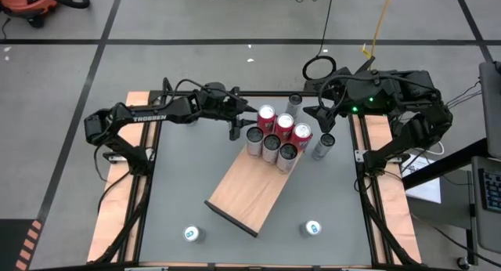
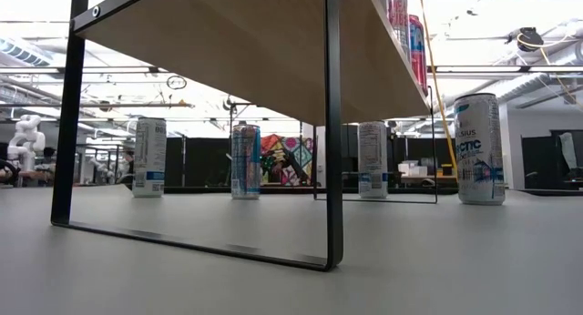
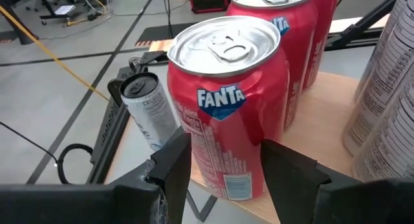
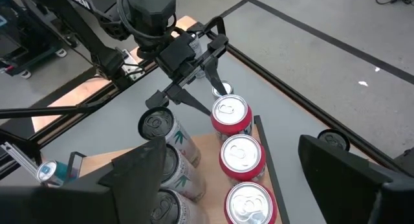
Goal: Place canned beverage on shelf
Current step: Put the white blue soda can on the shelf
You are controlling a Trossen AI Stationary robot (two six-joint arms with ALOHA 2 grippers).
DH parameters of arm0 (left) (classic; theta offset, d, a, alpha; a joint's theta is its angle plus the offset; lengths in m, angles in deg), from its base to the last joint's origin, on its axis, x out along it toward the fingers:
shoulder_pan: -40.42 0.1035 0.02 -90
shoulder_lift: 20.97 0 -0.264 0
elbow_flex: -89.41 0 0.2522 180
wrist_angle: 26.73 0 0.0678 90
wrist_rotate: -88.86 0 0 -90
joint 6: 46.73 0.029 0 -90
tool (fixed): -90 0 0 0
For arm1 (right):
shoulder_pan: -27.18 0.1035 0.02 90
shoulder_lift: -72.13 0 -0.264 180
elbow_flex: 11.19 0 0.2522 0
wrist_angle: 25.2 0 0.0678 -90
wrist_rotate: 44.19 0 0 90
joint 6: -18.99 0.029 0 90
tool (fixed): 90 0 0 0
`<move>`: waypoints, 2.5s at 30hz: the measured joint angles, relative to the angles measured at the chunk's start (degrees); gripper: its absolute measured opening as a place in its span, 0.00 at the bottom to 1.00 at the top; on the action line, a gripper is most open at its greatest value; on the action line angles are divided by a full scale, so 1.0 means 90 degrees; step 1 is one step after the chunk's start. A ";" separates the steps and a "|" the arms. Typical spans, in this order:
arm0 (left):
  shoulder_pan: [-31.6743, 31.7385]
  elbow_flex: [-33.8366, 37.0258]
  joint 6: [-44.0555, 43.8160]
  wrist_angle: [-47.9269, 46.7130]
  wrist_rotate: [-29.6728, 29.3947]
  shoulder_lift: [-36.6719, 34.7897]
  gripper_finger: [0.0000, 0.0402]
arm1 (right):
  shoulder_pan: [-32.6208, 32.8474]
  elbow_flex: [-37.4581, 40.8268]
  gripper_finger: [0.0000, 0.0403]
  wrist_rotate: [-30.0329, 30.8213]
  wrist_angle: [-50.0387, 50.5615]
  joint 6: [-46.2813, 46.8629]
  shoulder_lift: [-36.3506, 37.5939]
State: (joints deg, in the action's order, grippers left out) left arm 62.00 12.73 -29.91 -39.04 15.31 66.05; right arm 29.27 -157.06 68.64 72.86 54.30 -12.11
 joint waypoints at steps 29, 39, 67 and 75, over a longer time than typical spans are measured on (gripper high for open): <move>0.0051 -0.0215 -0.0165 -0.1148 -0.0351 -0.0613 0.46 | 0.0002 0.0000 0.81 -0.0041 0.0152 -0.0019 0.0000; 0.0059 -0.0596 -0.1203 -0.2086 -0.0458 -0.1442 0.46 | 0.0002 0.0000 0.81 -0.0041 0.0171 -0.0495 0.0002; -0.1796 -0.0607 -0.4839 -0.3413 -0.2085 -0.2126 0.46 | 0.0029 -0.0002 0.81 -0.1792 0.0639 -0.2064 0.0034; -0.1962 -0.0605 -0.5173 -0.3609 -0.2632 -0.2125 0.46 | 0.0029 -0.0002 0.81 -0.1851 0.0637 -0.2415 0.0034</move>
State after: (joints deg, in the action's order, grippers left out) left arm 44.34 7.29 -76.46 -71.52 -8.38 46.92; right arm 29.53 -157.08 51.98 78.59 32.57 -11.81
